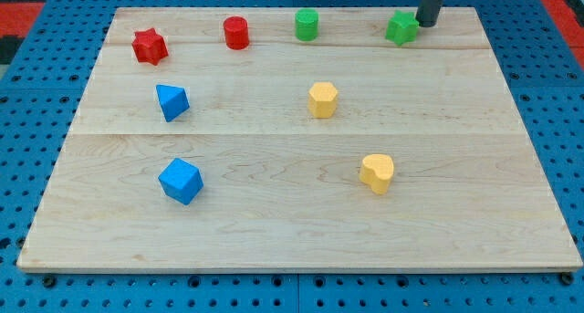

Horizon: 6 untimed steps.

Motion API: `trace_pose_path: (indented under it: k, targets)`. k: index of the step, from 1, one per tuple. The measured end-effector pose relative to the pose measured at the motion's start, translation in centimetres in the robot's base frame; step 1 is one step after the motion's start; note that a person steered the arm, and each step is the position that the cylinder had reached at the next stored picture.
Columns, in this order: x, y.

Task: Place the green star in between the yellow hexagon and the green circle

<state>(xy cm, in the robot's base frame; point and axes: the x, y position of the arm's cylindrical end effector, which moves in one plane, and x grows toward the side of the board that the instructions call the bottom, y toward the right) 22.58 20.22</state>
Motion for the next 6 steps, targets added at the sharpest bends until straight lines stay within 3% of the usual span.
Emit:
trace_pose_path:
  k: [1, 3, 4, 6]
  targets:
    - [0.0, -0.7]
    - [0.5, -8.6]
    - [3.6, -9.6]
    - [5.6, -11.3]
